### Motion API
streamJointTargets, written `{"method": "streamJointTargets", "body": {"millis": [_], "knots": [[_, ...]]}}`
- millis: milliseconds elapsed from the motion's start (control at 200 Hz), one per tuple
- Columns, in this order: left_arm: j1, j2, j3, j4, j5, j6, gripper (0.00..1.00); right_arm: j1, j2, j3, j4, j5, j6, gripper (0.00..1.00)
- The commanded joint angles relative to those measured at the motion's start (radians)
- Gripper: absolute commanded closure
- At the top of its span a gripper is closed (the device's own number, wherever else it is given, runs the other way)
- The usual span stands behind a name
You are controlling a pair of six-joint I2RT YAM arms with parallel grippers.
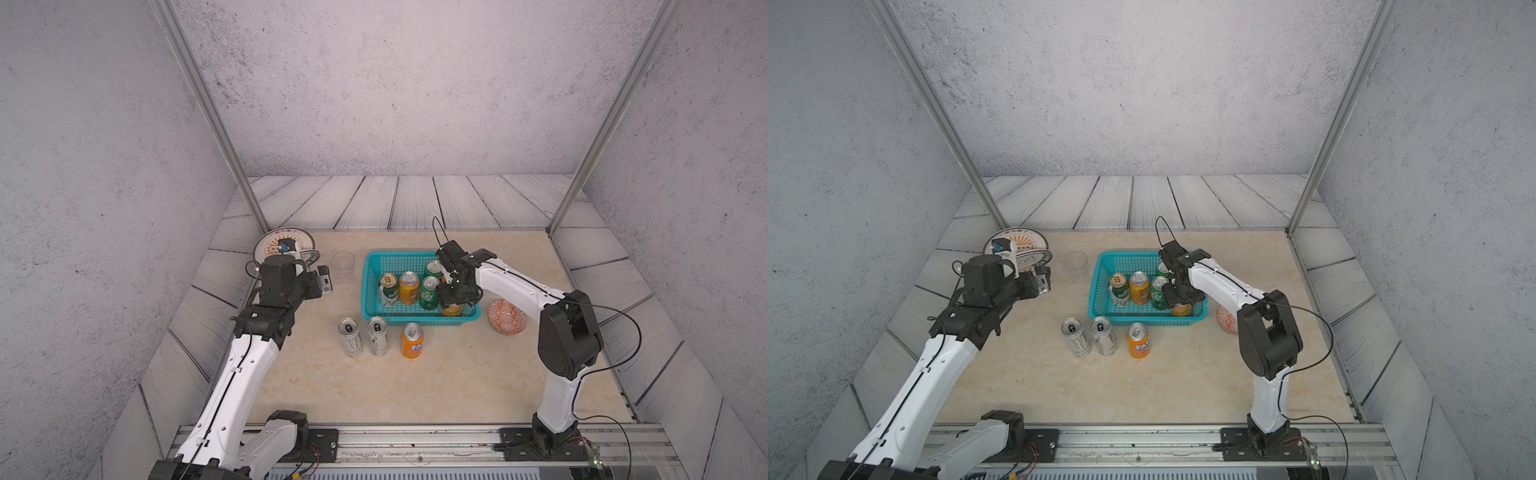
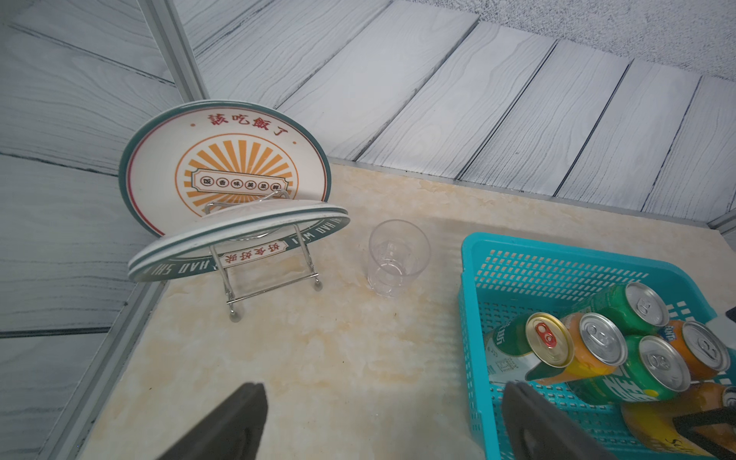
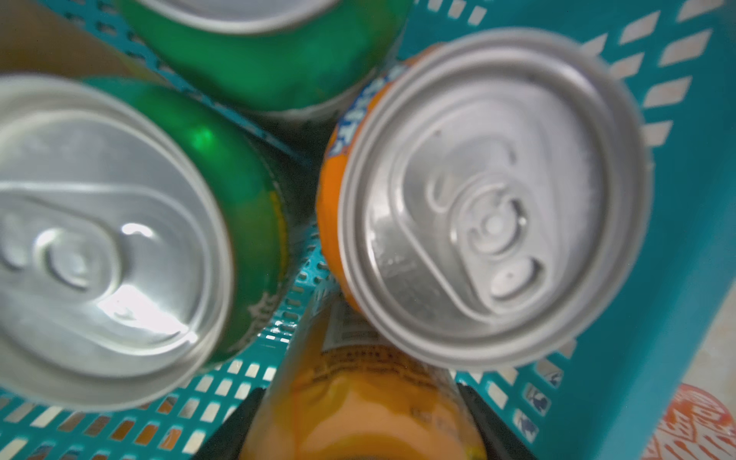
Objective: Take out the drinks from the basket
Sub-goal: Pick up the drink from the basket.
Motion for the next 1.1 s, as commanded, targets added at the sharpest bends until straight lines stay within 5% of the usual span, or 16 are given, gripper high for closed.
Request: {"method": "streamJointTargets", "body": {"millis": [0, 671, 1096], "knots": [[0.010, 0.001, 0.000, -0.002, 0.011, -0.003, 0.01, 0.007, -0.089, 0.057, -0.038, 0.024, -0.006, 0.37], [0.013, 0.003, 0.005, -0.005, 0.016, -0.003, 0.01, 0.078, -0.268, 0.241, -0.254, 0.021, 0.002, 0.39], [0.014, 0.005, 0.005, -0.008, 0.016, -0.002, 0.01, 0.180, -0.384, 0.205, -0.286, 0.073, 0.071, 0.39]]}}
